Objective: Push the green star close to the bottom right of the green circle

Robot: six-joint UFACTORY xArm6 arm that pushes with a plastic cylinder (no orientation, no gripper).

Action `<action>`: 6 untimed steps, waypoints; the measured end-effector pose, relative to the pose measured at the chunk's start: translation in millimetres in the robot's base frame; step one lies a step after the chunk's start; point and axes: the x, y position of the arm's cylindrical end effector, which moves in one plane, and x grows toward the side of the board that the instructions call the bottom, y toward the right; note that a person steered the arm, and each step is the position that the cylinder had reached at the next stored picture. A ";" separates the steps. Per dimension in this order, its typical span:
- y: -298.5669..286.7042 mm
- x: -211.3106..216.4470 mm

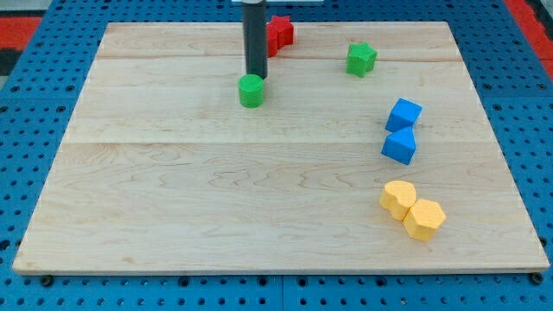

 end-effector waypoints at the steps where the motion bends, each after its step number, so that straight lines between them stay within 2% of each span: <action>1: 71.5 -44.8; 2: 160.5 -66.1; 3: 213.0 -63.3; 5: 136.8 -24.4; 6: 123.7 0.1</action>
